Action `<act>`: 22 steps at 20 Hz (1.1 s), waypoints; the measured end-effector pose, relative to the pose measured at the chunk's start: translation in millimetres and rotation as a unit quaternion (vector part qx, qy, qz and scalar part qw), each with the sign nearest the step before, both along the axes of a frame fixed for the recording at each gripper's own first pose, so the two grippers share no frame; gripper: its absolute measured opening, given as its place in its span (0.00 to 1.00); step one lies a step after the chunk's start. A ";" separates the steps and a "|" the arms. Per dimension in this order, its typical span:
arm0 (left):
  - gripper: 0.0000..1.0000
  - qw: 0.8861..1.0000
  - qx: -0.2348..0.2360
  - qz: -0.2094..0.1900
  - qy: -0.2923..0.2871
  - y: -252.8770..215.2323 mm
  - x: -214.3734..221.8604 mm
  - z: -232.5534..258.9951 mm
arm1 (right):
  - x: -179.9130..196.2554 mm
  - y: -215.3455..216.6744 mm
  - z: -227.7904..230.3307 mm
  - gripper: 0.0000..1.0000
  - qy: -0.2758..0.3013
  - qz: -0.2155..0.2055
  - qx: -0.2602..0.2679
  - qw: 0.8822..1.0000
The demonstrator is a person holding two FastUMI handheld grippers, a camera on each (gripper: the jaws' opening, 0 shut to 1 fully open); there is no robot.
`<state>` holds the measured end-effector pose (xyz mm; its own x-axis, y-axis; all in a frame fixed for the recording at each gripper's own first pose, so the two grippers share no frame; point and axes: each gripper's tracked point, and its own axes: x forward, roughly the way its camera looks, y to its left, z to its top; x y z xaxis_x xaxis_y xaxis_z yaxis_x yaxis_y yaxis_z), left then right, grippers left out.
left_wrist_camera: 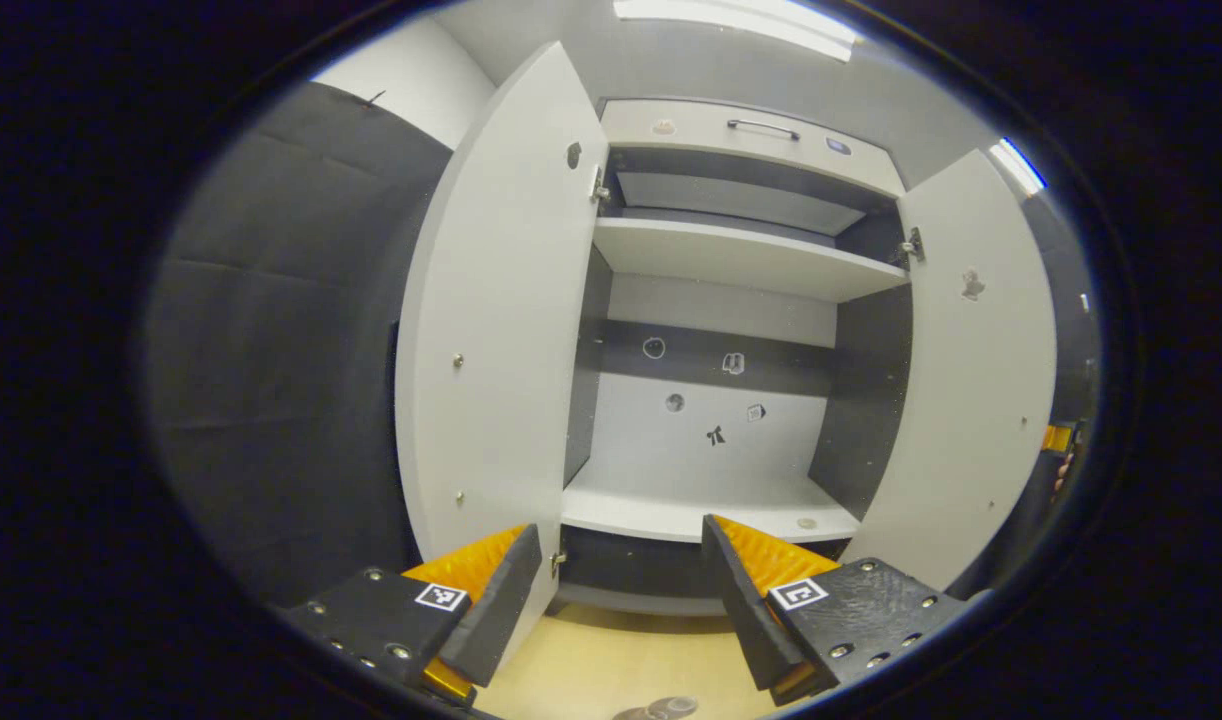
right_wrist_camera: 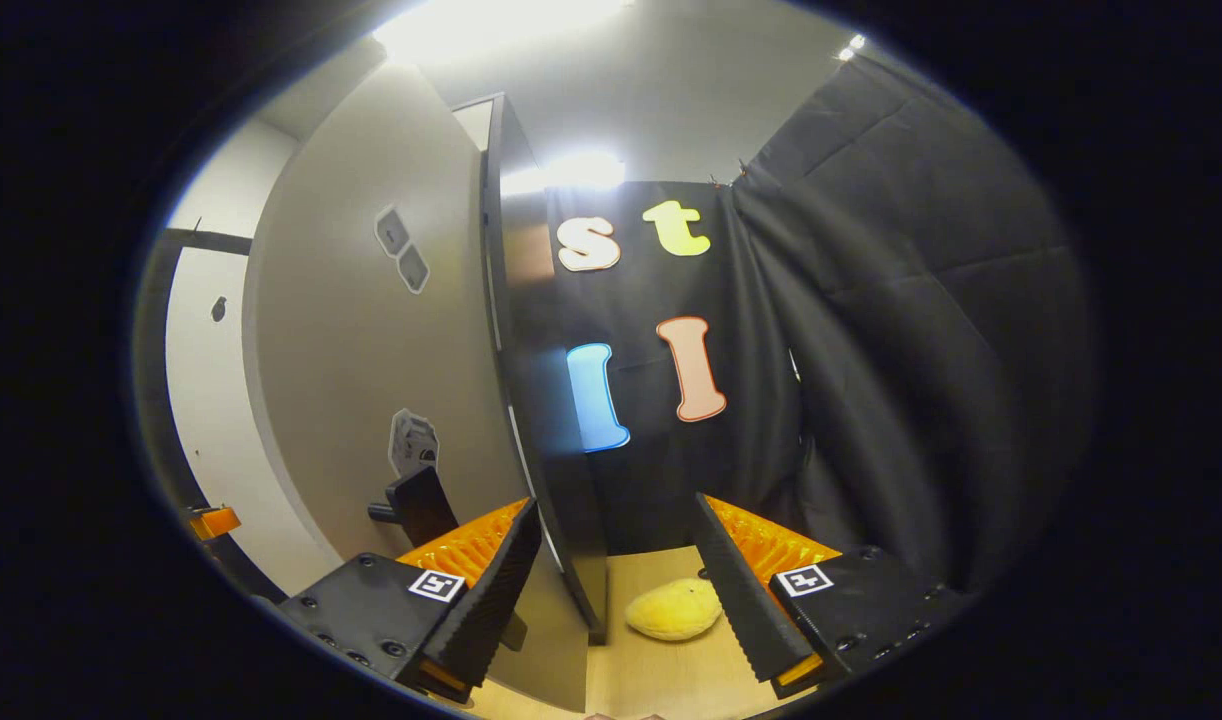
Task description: Grasp the bottle in the cabinet with the left hand and place it on the coaster, then close the right door with the right hand and the left door with the left hand.
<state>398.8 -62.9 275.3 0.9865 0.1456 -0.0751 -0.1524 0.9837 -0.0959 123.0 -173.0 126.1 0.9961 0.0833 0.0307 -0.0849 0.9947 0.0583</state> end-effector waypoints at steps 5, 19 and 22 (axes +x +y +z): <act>0.94 0.999 -0.012 -0.045 0.008 -0.2 1.4 -15.4 | -10.9 22.9 1.1 0.97 -0.010 -0.028 -0.025 0.999; 0.94 0.997 -0.044 -0.061 -0.010 49.1 -30.9 -7.9 | -7.5 128.9 -5.9 0.97 -0.022 -0.008 -0.044 0.999; 0.93 0.997 -0.043 -0.058 -0.019 62.1 -42.0 -3.6 | -4.4 159.5 -4.6 0.97 -0.023 0.012 -0.042 0.999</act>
<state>356.8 -0.8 271.6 0.9987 0.0251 -0.0448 -0.0329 0.9824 -0.1837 118.7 -13.6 121.5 0.9913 0.1117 0.0690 -0.1098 0.9935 -0.0306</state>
